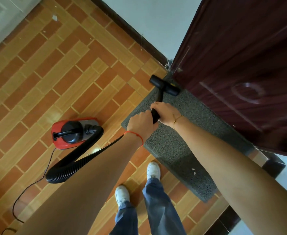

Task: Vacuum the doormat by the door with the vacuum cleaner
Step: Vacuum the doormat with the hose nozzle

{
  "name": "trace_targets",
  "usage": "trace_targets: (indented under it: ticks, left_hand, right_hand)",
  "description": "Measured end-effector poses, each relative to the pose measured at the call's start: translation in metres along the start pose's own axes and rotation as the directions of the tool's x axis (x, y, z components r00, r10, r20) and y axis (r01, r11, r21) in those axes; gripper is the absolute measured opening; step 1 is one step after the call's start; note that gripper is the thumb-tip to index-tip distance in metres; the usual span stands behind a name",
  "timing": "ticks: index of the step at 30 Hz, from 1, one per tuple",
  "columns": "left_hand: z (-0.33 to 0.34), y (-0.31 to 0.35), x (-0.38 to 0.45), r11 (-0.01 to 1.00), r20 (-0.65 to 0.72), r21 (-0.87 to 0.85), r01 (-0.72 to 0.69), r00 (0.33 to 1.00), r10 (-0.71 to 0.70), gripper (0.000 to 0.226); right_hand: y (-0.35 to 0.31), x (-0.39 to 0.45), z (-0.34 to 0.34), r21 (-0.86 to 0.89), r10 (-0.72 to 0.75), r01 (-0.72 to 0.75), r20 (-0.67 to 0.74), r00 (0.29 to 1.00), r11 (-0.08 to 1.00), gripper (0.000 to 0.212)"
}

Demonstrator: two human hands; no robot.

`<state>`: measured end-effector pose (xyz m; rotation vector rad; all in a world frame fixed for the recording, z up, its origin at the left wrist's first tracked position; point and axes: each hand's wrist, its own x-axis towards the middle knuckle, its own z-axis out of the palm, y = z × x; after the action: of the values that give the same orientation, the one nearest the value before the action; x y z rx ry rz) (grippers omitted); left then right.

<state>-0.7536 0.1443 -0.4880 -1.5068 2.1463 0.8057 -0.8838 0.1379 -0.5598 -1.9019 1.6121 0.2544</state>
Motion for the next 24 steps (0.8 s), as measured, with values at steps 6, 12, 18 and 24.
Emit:
trace_targets:
  ticks: [6, 12, 18, 24]
  left_hand:
    - [-0.005, 0.017, 0.012, 0.999, -0.010, 0.023, -0.033, 0.999, 0.033, 0.029]
    - [0.001, 0.014, 0.005, 0.992, 0.026, 0.090, -0.085, 0.996, 0.083, 0.030]
    - [0.020, -0.005, -0.031, 0.990, 0.073, 0.110, -0.083, 0.994, 0.075, 0.027]
    - [0.049, -0.040, -0.081, 0.991, 0.066, 0.110, -0.082, 0.995, 0.075, 0.025]
  right_hand:
    - [0.019, -0.003, -0.013, 0.019, 0.020, -0.019, -0.020, 1.000, 1.000, 0.011]
    - [0.014, -0.017, -0.014, -0.036, 0.006, -0.004, 0.063, 0.998, 0.999, 0.021]
    - [-0.019, -0.041, 0.016, -0.016, 0.031, -0.030, 0.063, 0.998, 0.999, 0.013]
    - [-0.074, -0.069, 0.054, 0.023, 0.061, -0.063, 0.072, 0.996, 0.998, 0.017]
